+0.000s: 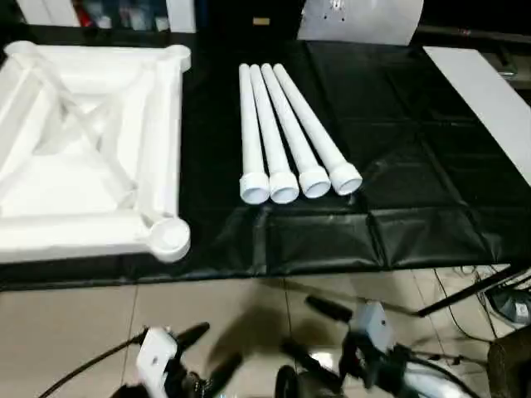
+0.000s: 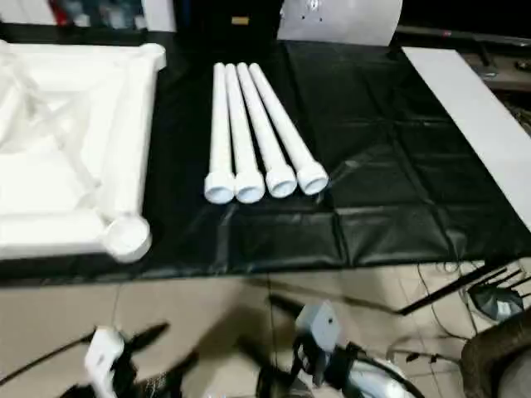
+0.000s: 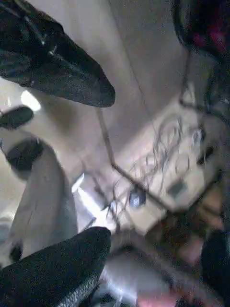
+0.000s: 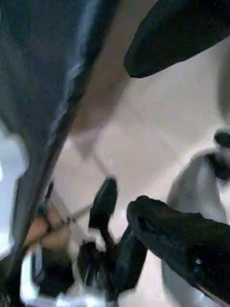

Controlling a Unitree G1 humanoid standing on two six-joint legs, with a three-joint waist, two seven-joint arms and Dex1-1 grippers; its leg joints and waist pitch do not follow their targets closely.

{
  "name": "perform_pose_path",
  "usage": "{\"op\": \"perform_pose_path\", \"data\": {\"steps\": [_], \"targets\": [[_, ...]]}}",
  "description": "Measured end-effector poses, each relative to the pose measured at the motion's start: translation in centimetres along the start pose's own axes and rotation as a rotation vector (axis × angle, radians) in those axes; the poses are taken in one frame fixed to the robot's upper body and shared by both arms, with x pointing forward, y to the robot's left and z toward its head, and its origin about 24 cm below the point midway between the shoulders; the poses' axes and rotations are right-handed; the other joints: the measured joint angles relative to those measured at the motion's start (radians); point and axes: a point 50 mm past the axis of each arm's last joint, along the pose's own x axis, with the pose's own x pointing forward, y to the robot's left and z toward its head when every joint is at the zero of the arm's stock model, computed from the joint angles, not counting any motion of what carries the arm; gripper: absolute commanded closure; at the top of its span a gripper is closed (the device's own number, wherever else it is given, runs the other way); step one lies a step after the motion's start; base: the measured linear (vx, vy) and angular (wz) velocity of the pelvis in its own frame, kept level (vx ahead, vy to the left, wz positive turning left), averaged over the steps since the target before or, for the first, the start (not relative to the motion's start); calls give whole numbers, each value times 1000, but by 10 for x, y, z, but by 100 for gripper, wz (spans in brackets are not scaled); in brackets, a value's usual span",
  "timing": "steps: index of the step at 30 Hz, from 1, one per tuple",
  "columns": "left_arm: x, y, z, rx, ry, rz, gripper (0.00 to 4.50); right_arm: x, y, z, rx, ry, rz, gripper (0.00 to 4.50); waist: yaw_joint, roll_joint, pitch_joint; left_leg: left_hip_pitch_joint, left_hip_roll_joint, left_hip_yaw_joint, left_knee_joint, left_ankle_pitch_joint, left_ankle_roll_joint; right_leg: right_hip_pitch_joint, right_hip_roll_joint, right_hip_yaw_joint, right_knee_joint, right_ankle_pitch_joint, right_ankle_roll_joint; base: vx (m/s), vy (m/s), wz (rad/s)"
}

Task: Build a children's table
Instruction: Move to table

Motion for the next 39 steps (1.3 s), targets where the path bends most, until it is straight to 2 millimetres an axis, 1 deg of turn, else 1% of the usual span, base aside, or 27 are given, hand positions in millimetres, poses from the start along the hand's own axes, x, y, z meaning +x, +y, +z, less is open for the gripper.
{"op": "perform_pose_path", "data": {"steps": [1,3,5,8,9,11,13,15,17,18,19,21,23,24,25,26,27,28,29,30,31,32,34,36,37,39], "targets": [[-1,-2,6,5,-13,-19,4,0,0,8,6,-18,8,0,-2,0,-1,0,0,3,0,0,2,-6,0,1,8,-6,-3,104,-27,-4],[1,-4,17,4,-51,-43,4,3,1,16,36,-36,7,0,-3,0,-1,-1,2,5,0,-1,1,-10,0,1,17,-12,-7,37,-14,-1],[3,-9,30,6,-103,-72,4,6,-3,26,36,-61,-48,0,-4,-1,-1,0,3,6,1,-2,0,-11,1,1,26,-19,-9,0,0,0],[4,-11,43,16,-148,-87,4,7,-15,44,13,-103,-163,0,-6,0,-1,1,7,6,4,-2,-2,-11,6,2,29,-19,-9,0,0,0],[4,-11,47,22,-159,-90,4,9,-18,52,-2,-120,-184,0,-6,0,-1,1,10,6,7,-1,-4,-10,9,3,29,-18,-10,0,0,0],[5,-5,62,58,-202,-70,4,13,-22,75,-83,-191,-221,0,-4,-1,-2,2,15,6,11,-3,-12,-10,13,4,32,-17,-11,0,0,0],[8,1,77,86,-253,-58,4,15,-23,89,-144,-254,-234,0,1,-5,-6,2,16,6,12,-1,-17,-10,14,4,36,-17,-11,0,0,0],[11,7,89,106,-295,-50,4,17,-26,94,-170,-270,-282,0,5,-9,-11,3,17,6,13,1,-20,-11,14,4,39,-17,-11,0,0,0],[14,13,99,122,-334,-32,4,17,-34,100,-174,-315,-393,0,4,-8,-14,3,17,6,15,2,-22,-11,14,4,41,-15,-12,0,0,0],[17,16,104,125,-360,-14,4,16,-40,102,-154,-329,-450,0,3,-7,-17,3,17,6,16,2,-22,-11,14,4,41,-14,-13,0,0,0],[20,19,109,129,-389,5,4,14,-46,102,-137,-326,-501,0,3,-5,-23,2,17,6,18,2,-22,-11,14,4,42,-14,-13,0,0,0],[22,24,117,136,-408,49,4,12,-49,100,-111,-314,-545,0,3,-2,-31,2,17,5,19,2,-22,-10,14,4,43,-14,-13,0,0,0],[28,32,138,147,-408,110,4,13,-51,99,-73,-325,-573,0,5,-2,-32,2,19,3,22,3,-24,-11,15,3,48,-13,-13,0,0,0],[32,34,155,175,-424,137,4,14,-51,98,-51,-331,-587,0,9,-1,-32,1,19,0,25,4,-25,-11,15,1,50,-13,-13,0,0,0],[35,33,181,224,-482,176,4,18,-51,99,-16,-336,-601,0,9,1,-34,0,19,-3,30,4,-25,-11,16,1,54,-13,-15,0,0,0],[36,33,192,251,-515,214,4,20,-51,98,6,-331,-609,0,8,6,-40,0,19,-4,32,4,-25,-10,16,1,54,-12,-15,0,0,0],[36,33,197,266,-535,249,4,21,-51,98,21,-325,-610,0,1,12,-49,1,18,-4,33,3,-24,-8,15,2,53,-12,-15,0,0,0],[37,35,197,272,-538,293,4,22,-51,97,17,-308,-618,0,-9,18,-57,2,17,-3,35,1,-24,-7,15,3,54,-12,-14,0,0,0],[38,38,193,256,-523,325,4,21,-52,97,2,-289,-632,0,-11,20,-60,2,17,-3,36,1,-24,-7,15,3,54,-12,-13,0,0,0],[38,42,188,238,-496,359,4,21,-53,97,-29,-275,-643,0,-11,19,-61,1,18,-4,36,2,-25,-8,16,3,55,-15,-7,0,0,0],[39,47,180,214,-465,414,4,21,-53,100,-105,-267,-652,0,-7,18,-61,0,19,-6,38,3,-27,-8,17,2,57,-15,-7,0,0,0],[40,51,176,202,-448,452,4,22,-53,102,-129,-278,-645,0,-3,16,-63,-1,19,-9,38,4,-29,-8,17,0,57,-15,-7,0,0,0],[39,55,176,195,-450,510,4,27,-49,103,-121,-303,-613,0,2,12,-67,-1,19,-13,39,5,-30,-8,19,0,58,-14,-7,0,0,0],[37,57,179,194,-458,541,4,30,-47,103,-104,-314,-594,0,5,12,-71,-2,19,-14,41,5,-30,-7,19,0,58,-14,-7,0,0,0],[35,58,179,191,-452,561,4,31,-46,103,-94,-319,-592,0,6,13,-75,-3,18,-14,43,4,-29,-7,19,1,58,-14,-7,0,0,0],[33,59,176,180,-430,598,4,33,-46,101,-82,-307,-597,0,5,12,-81,-4,18,-14,44,4,-28,-6,19,1,58,-14,-7,0,0,0]]}}
